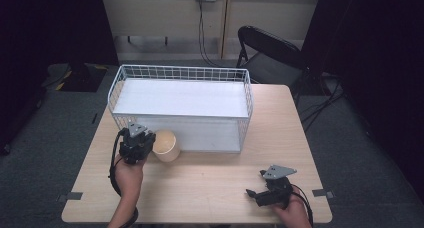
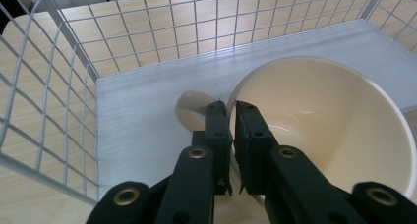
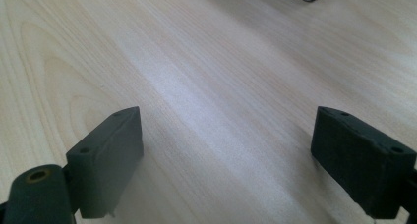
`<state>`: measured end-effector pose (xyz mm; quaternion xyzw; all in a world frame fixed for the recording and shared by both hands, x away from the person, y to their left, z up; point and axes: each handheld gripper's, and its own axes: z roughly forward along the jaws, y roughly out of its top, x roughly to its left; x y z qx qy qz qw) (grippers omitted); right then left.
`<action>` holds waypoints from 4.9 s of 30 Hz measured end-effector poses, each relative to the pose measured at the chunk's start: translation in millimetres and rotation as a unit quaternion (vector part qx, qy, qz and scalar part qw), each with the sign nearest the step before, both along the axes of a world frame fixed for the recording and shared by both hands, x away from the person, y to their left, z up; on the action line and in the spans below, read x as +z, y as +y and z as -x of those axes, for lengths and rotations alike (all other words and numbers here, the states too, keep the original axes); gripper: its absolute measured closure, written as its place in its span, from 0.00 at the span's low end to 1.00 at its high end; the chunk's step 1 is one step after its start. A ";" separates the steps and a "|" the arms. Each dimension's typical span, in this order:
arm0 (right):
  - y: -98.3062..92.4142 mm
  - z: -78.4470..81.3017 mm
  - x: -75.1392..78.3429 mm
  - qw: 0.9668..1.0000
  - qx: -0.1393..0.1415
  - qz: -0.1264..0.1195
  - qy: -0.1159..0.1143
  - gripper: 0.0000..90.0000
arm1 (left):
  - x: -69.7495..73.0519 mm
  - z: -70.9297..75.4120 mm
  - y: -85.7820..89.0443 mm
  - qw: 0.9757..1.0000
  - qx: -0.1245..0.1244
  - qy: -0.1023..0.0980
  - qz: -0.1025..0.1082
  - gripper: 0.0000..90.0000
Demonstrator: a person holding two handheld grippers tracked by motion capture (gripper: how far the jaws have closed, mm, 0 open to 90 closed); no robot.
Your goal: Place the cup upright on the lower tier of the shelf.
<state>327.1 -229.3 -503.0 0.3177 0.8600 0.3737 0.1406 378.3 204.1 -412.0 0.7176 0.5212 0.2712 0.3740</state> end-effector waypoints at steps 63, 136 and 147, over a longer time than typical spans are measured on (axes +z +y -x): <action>-0.2 0.2 0.0 1.000 0.000 0.000 0.000 0.13 | -7.9 -23.8 -10.9 0.999 0.048 -0.021 0.002 0.96; -0.2 0.3 0.1 1.000 0.000 0.000 0.000 0.13 | -4.7 10.2 -1.4 0.998 -0.054 0.003 0.030 0.27; -0.2 0.3 0.0 1.000 -0.001 0.000 0.000 0.13 | -16.6 6.1 -7.4 0.998 -0.053 0.015 0.024 0.28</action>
